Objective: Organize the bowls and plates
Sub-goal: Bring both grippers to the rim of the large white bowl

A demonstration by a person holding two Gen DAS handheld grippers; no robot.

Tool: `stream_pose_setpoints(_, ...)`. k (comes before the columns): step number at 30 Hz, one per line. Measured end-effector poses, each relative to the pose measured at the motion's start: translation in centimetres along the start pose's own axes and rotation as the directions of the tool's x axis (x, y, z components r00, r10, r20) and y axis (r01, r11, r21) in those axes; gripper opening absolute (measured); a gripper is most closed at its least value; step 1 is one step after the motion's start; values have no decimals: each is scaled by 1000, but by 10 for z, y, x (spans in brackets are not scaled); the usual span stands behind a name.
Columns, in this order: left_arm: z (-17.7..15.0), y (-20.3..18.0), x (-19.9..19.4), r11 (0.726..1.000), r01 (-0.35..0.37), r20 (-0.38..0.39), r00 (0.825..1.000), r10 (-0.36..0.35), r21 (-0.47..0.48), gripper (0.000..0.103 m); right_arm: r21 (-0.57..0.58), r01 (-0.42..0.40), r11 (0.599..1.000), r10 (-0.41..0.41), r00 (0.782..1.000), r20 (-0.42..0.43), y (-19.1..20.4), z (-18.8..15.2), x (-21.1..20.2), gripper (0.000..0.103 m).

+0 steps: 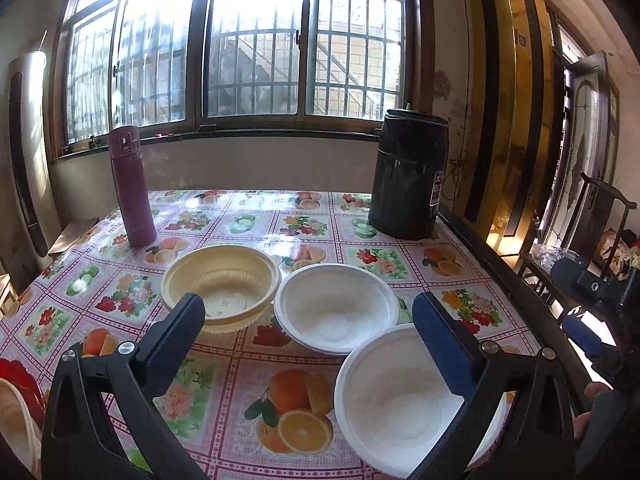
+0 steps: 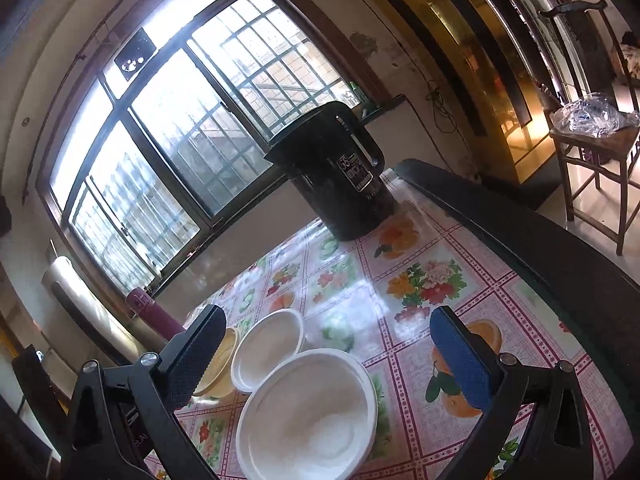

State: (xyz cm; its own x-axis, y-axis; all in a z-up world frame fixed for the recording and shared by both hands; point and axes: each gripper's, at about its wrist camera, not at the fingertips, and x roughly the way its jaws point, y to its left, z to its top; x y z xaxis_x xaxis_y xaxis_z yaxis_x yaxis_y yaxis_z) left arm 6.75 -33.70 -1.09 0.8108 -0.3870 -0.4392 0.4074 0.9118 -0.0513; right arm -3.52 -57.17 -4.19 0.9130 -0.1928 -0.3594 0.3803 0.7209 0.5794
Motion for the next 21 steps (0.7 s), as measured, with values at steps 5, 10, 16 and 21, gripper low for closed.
stream_pose_setpoints(5, 1, 4, 5, 1000, 6, -23, 1000, -6, -8, 103, -16, 1, 1000, -1, 1000, -3, 5, -3, 0, 103)
stream_pose_setpoints(10, -1, 3, 9, 1000, 15, -44, 999, -15, 0, 103, -21, 10, 1000, -11, 1000, -12, 7, -4, 1, 103)
stream_pose_setpoints(16, -2, 5, 18, 1000, 31, -90, 995, -31, -2, 103, -27, 8, 1000, -8, 1000, -27, 9, -6, 1, 103)
stream_pose_setpoints(21, -3, 8, 18, 999, 36, -97, 995, -38, -22, 103, -33, 11, 999, -12, 999, -40, 10, -9, 3, 103)
